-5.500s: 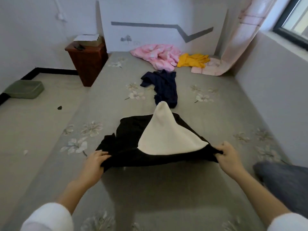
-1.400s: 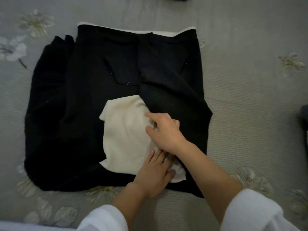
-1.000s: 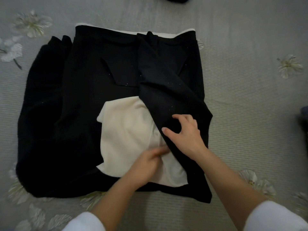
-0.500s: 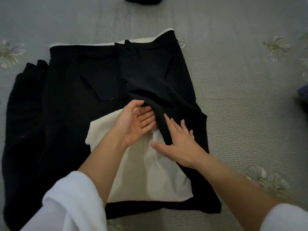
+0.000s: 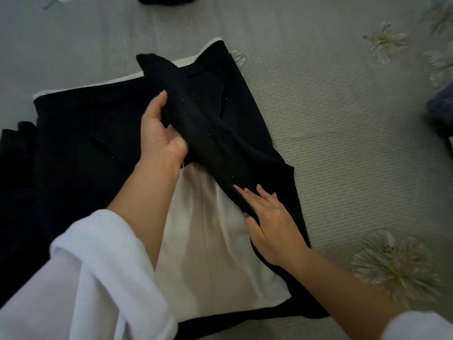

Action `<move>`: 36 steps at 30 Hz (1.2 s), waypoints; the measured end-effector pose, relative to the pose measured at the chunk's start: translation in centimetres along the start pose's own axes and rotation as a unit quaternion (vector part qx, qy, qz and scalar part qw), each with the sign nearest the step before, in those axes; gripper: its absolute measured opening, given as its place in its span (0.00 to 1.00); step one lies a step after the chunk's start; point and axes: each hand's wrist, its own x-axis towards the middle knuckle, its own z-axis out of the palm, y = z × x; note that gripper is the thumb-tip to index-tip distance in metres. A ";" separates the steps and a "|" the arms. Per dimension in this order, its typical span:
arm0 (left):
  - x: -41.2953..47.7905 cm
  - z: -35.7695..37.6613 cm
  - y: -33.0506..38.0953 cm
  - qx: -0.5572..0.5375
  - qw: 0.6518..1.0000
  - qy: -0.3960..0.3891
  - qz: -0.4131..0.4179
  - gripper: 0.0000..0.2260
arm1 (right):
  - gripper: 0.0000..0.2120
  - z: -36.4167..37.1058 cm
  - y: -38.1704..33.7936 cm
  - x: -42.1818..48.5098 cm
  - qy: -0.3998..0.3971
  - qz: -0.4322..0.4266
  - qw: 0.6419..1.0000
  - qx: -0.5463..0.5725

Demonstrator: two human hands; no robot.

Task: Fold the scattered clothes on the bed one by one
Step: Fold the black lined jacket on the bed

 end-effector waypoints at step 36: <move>-5.4 -20.5 7.3 0.862 0.430 -0.004 0.268 0.24 | 0.30 7.1 -10.6 3.9 0.025 -0.026 0.978 -0.206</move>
